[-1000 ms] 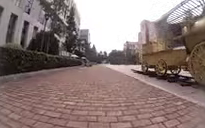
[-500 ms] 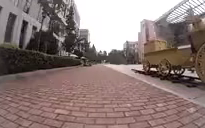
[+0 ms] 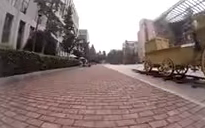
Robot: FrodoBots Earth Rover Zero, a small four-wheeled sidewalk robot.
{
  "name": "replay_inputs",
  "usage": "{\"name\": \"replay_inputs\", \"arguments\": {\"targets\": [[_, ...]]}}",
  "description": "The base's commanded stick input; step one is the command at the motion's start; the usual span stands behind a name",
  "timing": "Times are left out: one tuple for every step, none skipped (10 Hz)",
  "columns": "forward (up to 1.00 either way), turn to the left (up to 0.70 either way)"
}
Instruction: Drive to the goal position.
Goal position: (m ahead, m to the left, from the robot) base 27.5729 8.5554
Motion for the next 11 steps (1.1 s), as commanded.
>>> {"name": "replay_inputs", "arguments": {"targets": [[0.7,0.0],[0.7,0.0],[0.7,0.0],[0.7,0.0],[0.7,0.0],[0.7,0.0],[0.7,0.0],[0.7,0.0],[0.7,0.0],[0.7,0.0],[0.7,0.0]]}}
